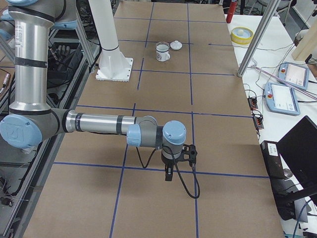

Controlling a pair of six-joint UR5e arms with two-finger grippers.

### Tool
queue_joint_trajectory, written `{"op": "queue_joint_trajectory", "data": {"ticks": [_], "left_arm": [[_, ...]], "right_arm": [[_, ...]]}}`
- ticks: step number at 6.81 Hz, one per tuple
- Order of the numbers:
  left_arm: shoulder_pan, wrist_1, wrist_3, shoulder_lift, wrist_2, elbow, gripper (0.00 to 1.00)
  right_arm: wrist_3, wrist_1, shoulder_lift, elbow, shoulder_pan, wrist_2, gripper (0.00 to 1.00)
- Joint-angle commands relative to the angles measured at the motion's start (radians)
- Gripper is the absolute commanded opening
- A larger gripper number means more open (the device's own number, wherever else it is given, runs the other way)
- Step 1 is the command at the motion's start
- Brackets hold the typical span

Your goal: Place funnel on cup

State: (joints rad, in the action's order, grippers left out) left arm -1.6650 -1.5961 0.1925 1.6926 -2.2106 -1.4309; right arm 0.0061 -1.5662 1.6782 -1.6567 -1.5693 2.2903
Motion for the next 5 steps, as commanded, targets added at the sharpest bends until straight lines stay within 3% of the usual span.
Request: {"op": "queue_joint_trajectory", "data": {"ticks": [1,3,5], "left_arm": [[-0.010,-0.033,-0.002,-0.065,-0.047,0.012,1.00],[-0.009,0.069,-0.016,-0.060,-0.063,-0.093,1.00],[0.061,0.157,-0.180,-0.050,-0.095,-0.254,1.00]], "right_arm": [[0.000,0.000,0.000,0.000,0.000,0.000,1.00],[0.000,0.000,0.000,0.000,0.000,0.000,1.00],[0.000,0.000,0.000,0.000,0.000,0.000,1.00]]}}
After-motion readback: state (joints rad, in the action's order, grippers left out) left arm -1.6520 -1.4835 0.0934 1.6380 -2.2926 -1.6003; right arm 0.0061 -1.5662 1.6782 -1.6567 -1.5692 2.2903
